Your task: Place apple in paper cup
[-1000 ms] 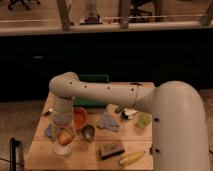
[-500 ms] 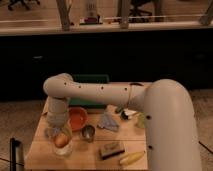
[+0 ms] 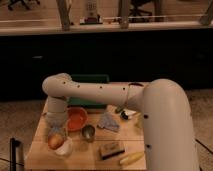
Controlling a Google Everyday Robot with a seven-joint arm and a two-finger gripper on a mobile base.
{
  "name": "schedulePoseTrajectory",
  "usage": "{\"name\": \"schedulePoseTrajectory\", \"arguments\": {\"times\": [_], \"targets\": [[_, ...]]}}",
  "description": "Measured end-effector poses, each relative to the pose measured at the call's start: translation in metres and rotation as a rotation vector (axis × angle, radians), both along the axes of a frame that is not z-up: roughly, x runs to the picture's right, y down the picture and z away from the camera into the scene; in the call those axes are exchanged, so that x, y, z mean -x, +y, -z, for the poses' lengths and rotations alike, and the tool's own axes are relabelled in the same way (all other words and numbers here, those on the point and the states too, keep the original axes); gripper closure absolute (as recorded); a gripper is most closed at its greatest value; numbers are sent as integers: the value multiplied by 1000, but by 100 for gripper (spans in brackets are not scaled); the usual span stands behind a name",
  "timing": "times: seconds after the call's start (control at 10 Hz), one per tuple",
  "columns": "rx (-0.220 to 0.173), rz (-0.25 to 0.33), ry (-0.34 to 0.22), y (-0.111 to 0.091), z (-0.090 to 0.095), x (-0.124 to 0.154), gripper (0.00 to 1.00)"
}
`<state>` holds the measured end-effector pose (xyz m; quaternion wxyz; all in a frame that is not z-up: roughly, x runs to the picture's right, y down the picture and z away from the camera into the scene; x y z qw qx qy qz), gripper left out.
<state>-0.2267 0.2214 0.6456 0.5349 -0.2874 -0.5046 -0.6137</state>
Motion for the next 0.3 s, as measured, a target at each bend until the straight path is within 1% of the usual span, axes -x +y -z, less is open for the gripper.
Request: {"name": "schedulePoseTrajectory", "arguments": {"times": [0.3], "targets": [[6,8,-3,-3,1,-2,20]]}}
